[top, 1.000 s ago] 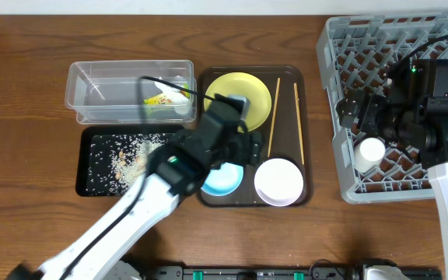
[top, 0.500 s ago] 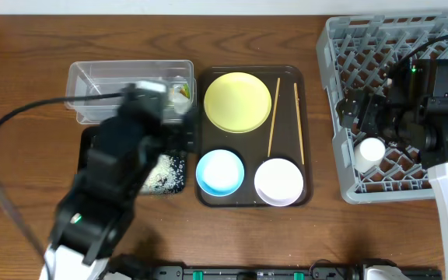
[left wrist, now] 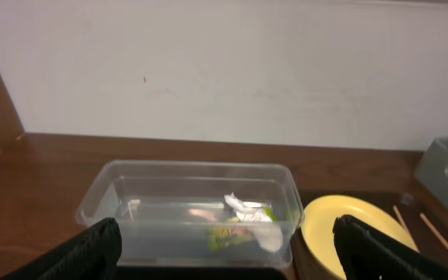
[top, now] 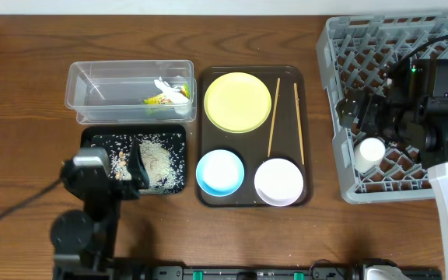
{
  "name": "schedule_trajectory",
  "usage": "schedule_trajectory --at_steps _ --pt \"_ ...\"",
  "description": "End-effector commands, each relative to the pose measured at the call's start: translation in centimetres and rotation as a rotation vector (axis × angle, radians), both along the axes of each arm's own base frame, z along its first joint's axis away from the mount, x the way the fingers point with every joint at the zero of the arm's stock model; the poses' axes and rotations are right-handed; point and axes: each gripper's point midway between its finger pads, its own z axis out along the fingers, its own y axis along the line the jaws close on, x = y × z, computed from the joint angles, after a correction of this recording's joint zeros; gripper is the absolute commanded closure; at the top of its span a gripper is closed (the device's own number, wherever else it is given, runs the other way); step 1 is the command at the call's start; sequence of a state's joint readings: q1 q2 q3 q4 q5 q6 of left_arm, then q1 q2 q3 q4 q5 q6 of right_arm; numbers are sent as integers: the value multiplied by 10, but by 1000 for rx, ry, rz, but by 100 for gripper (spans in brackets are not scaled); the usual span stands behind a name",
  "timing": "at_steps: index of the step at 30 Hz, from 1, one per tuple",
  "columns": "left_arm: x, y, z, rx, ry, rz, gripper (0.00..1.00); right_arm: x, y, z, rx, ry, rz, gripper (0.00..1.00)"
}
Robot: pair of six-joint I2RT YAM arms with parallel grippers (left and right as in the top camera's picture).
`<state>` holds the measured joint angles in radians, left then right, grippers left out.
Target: Sort waste into correct bins and load items into the dishwasher rack
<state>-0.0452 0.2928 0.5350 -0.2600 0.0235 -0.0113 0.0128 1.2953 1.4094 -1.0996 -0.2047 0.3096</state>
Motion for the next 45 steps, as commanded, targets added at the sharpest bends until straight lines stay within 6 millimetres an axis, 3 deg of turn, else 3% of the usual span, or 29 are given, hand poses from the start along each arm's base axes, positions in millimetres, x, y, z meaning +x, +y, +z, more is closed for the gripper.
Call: schedule_trajectory --at_steps 1,8,20,40,43,45 --pt "-3 -1 -32 13 -6 -10 11 1 4 3 -11 -10 20 1" --pt "-6 -6 -76 9 -34 -41 11 1 4 3 -11 -10 20 1" --pt "6 -6 -144 11 72 -41 10 1 4 3 -11 -10 20 1" --pt "9 -7 -143 11 44 -41 10 0 8 4 25 -4 12 1" --pt "9 -7 -143 10 44 -41 10 13 11 14 69 -63 -17 0" --pt "9 -7 -143 10 44 -41 10 9 30 17 138 -59 70 13"
